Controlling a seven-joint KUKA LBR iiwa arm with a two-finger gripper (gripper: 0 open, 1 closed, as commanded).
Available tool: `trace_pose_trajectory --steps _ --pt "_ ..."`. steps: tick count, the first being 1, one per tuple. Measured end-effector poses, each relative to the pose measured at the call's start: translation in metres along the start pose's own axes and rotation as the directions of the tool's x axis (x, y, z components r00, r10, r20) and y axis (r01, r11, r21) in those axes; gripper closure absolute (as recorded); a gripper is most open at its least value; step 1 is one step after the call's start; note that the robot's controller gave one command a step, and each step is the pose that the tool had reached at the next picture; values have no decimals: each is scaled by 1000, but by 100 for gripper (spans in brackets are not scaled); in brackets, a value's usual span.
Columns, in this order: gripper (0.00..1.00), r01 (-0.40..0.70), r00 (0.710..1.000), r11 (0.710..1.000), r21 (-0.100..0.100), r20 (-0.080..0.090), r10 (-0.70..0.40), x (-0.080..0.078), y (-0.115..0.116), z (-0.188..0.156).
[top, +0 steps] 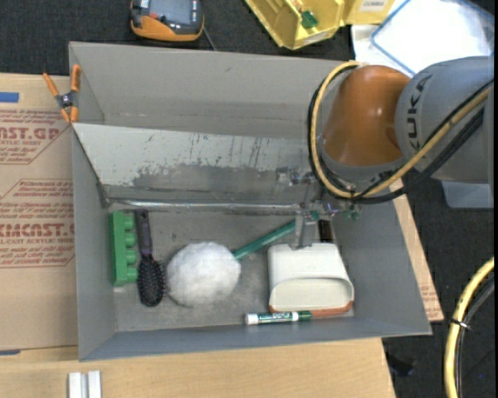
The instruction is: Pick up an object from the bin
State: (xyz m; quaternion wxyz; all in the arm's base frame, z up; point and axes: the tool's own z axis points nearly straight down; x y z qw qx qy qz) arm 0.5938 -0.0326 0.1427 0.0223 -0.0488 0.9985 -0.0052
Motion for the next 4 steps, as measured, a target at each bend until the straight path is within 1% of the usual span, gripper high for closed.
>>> trace_pose_trajectory --steps 1,2,3,4 --pt "0 -47 998 999 -10 -37 46 12 33 21" --pt "100 24 1000 1000 -4 -7 -24 32 23 69" --pt "100 24 1000 1000 -3 -7 -24 32 23 69" --pt "100 33 999 999 -2 2 -33 41 24 -9"
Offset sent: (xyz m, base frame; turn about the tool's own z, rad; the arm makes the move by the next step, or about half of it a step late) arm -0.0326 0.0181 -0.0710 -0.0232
